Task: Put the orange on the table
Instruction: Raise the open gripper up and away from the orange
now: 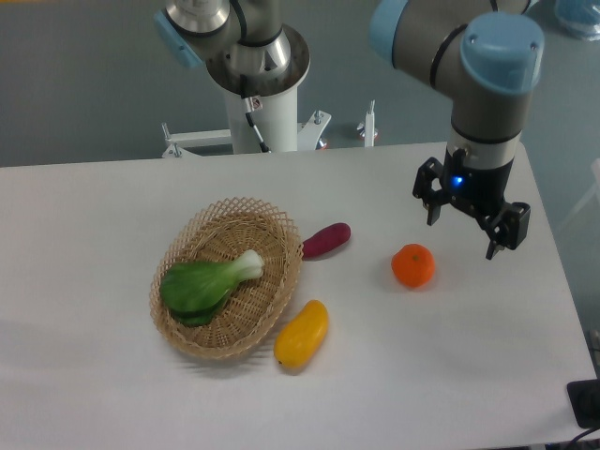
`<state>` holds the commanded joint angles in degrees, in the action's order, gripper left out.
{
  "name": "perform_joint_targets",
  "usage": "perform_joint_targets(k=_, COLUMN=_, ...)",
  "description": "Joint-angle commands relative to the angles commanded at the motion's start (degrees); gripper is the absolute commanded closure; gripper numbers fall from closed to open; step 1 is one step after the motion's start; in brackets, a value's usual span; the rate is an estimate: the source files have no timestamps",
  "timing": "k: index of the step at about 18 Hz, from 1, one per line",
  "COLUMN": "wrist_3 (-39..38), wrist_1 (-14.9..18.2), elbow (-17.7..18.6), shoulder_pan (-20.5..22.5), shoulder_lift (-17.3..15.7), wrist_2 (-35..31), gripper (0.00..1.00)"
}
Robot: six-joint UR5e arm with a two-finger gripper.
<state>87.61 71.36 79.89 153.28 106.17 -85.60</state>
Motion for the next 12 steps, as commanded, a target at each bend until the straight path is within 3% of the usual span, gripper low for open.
perform_joint_targets(k=5, wrist_3=7.65, wrist_1=0.44, elbow=0.53, shoulder_pan=2.37, shoulder_lift=-0.09, wrist_2=-0.18, gripper=0.0)
perform_joint_targets(k=12, wrist_3=8.19, wrist_1=0.44, elbow=0.62, shoulder_pan=2.46, shoulder_lift=-0.09, wrist_2=-0.09, gripper=0.0)
